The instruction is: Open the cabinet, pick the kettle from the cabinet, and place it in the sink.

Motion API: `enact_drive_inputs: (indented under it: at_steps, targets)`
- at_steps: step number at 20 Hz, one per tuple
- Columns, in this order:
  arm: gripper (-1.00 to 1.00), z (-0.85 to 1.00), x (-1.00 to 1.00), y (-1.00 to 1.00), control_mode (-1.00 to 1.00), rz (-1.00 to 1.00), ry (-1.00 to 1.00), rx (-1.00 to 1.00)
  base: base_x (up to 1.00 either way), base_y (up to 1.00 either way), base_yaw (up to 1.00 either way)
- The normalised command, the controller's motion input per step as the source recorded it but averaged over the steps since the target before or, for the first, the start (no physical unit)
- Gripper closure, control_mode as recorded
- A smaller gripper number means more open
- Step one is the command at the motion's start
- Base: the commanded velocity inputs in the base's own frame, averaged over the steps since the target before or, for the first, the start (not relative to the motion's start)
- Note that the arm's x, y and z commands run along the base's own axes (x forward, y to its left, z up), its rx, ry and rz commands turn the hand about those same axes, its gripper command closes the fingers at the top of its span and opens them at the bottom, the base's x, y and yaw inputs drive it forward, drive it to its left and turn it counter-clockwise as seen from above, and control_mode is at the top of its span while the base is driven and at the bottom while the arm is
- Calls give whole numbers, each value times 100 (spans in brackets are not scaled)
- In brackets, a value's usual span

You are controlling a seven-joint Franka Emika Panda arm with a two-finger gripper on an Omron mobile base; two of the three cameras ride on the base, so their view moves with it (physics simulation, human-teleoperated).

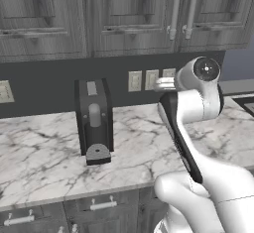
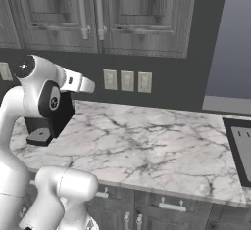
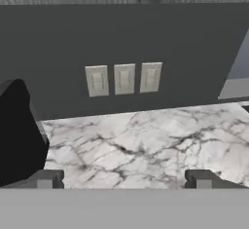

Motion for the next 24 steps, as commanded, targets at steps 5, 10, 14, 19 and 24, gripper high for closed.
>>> enact_drive_inputs:
  at_steps: [5,10,14,19,24]
  targets:
    - [-100,34,0,1,-100,-5,-18,0,0,0,0]
    - [-100,41,0,0,-100,0,-4,0,0,0,0]
    - [-100,44,0,0,-100,0,0,0,0,0,0]
    - [-100,41,0,0,-100,1,0,0,0,0,0]
    - [-100,39,2,0,-100,5,0,0,0,0,0]
